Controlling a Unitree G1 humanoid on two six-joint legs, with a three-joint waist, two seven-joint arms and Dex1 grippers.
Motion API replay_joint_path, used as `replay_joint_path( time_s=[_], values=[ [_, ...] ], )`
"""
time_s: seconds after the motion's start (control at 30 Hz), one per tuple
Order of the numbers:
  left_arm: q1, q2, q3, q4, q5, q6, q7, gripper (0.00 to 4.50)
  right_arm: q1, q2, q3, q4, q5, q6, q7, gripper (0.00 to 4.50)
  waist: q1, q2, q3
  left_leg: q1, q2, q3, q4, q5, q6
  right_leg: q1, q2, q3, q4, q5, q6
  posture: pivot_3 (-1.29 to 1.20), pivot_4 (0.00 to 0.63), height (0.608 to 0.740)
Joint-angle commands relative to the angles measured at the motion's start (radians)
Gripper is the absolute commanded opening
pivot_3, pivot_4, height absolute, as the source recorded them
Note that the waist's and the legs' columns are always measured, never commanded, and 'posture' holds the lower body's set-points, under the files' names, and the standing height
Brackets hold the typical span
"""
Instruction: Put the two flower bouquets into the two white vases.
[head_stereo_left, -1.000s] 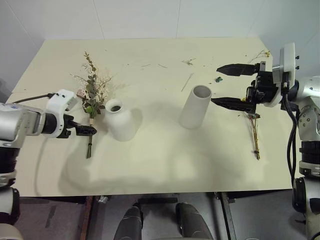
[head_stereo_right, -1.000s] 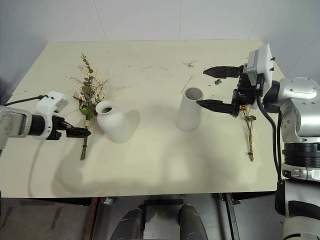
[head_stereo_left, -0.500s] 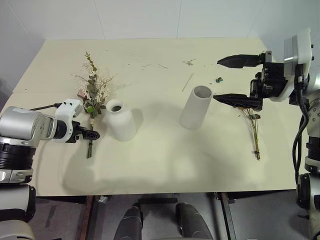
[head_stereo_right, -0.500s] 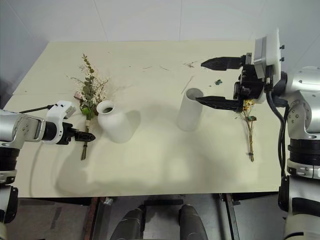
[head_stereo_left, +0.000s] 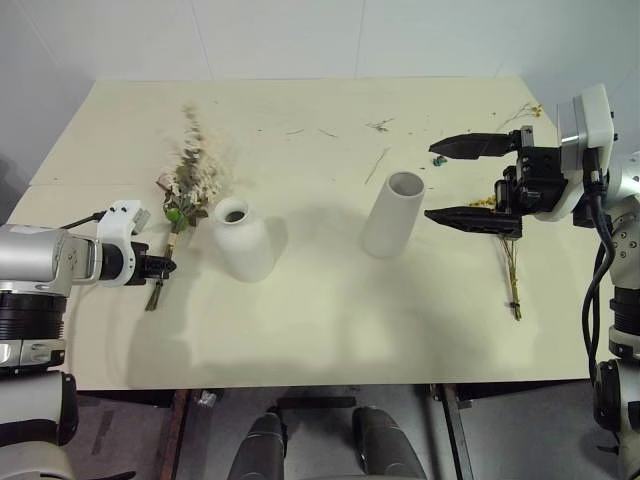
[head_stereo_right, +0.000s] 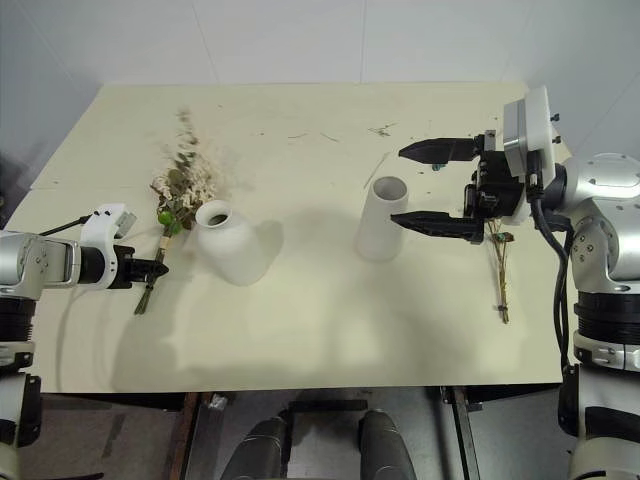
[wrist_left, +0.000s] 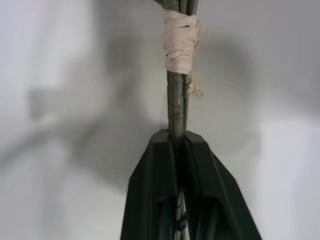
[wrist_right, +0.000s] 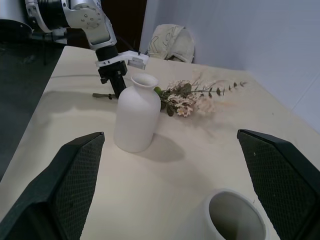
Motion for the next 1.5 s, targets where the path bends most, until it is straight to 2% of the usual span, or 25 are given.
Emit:
replay_joint_path(
  time_s=[0.03, 0.13, 0.23, 0.3, 0.4, 0.47, 0.57, 0.9, 1.13, 1.27, 1.5],
  values=[
    [0.034, -0.032, 0.145, 0.034, -0.021, -0.113, 0.015, 0.01, 0.042, -0.007, -0.043, -0.063, 0.017, -0.005, -0.034, 4.50, 0.005, 0.000, 0.000, 0.000, 0.000, 0.000, 0.001, 0.000, 0.000, 0.000, 0.000, 0.000, 0.000, 0.000, 0.000, 0.00, 0.150, 0.740],
    [-0.007, -0.100, 0.370, 0.041, -0.118, -0.350, -0.011, 0.01, 0.062, -0.008, -0.052, -0.065, -0.001, -0.029, -0.068, 4.50, 0.016, -0.001, 0.000, -0.001, 0.000, 0.000, 0.004, 0.000, 0.000, 0.000, 0.000, 0.000, 0.001, 0.002, 0.000, 0.00, 0.150, 0.740],
    [-0.034, -0.157, 0.504, 0.048, -0.154, -0.551, 0.043, 0.01, 0.058, -0.010, -0.057, -0.048, -0.009, -0.044, -0.088, 4.50, 0.019, -0.003, 0.000, -0.002, 0.001, 0.000, 0.006, 0.000, -0.001, 0.001, 0.001, -0.001, -0.004, 0.007, 0.001, 0.00, 0.150, 0.740],
    [-0.038, -0.204, 0.557, -0.002, -0.215, -0.633, 0.009, 0.01, 0.061, -0.010, -0.059, -0.038, -0.008, -0.044, -0.098, 4.50, 0.019, -0.003, 0.000, -0.002, 0.001, 0.002, 0.006, 0.000, -0.001, 0.002, 0.000, 0.001, -0.007, 0.009, 0.003, 0.00, 0.150, 0.740],
    [-0.030, -0.227, 0.523, -0.088, -0.247, -0.691, -0.058, 0.01, 0.063, -0.008, -0.062, -0.035, -0.009, -0.033, -0.116, 4.50, 0.019, -0.003, 0.000, -0.002, 0.001, 0.006, 0.006, 0.000, -0.001, 0.002, 0.000, 0.005, -0.011, 0.011, 0.005, 0.00, 0.150, 0.740],
    [-0.022, -0.242, 0.471, -0.169, -0.268, -0.767, -0.158, 0.01, 0.048, -0.010, -0.056, -0.022, -0.014, -0.035, -0.114, 4.50, 0.019, -0.003, 0.000, -0.003, 0.001, 0.007, 0.006, 0.000, 0.000, 0.002, 0.000, 0.006, -0.011, 0.011, 0.006, 0.00, 0.150, 0.740],
    [-0.010, -0.273, 0.391, -0.263, -0.320, -0.780, -0.257, 0.01, 0.031, -0.005, -0.052, -0.006, -0.026, -0.052, -0.121, 4.50, 0.020, -0.003, 0.000, -0.004, 0.001, 0.008, 0.006, 0.000, 0.000, 0.001, 0.000, 0.006, -0.012, 0.011, 0.006, 0.00, 0.150, 0.740],
    [-0.056, -0.361, 0.305, -0.249, -0.397, -0.784, -0.293, 0.01, 0.053, -0.005, -0.069, -0.028, -0.024, -0.062, -0.156, 4.50, 0.013, -0.003, 0.000, -0.002, 0.002, 0.013, 0.007, -0.001, 0.002, 0.001, 0.001, 0.010, -0.012, 0.012, 0.007, 0.00, 0.150, 0.740],
    [0.000, -0.339, 0.303, -0.229, -0.389, -0.800, -0.317, 0.01, 0.073, -0.010, -0.079, -0.054, -0.017, -0.054, -0.182, 4.50, 0.013, -0.003, 0.000, -0.002, 0.002, 0.015, 0.007, -0.002, 0.003, 0.001, 0.001, 0.012, -0.012, 0.012, 0.007, 0.00, 0.150, 0.740],
    [0.055, -0.318, 0.323, -0.281, -0.424, -0.768, -0.309, 0.01, 0.079, -0.011, -0.083, -0.057, -0.014, -0.054, -0.191, 4.50, 0.014, -0.003, 0.000, -0.002, 0.002, 0.015, 0.007, -0.002, 0.003, 0.001, 0.001, 0.012, -0.012, 0.012, 0.007, 0.00, 0.150, 0.740],
    [0.139, -0.322, 0.259, -0.268, -0.356, -0.857, -0.352, 0.01, 0.089, -0.002, -0.081, -0.058, -0.010, -0.054, -0.212, 4.50, 0.018, -0.003, 0.000, -0.001, 0.002, 0.015, 0.007, -0.002, 0.003, 0.001, 0.001, 0.012, -0.012, 0.012, 0.007, 0.00, 0.150, 0.740]
  ],
)
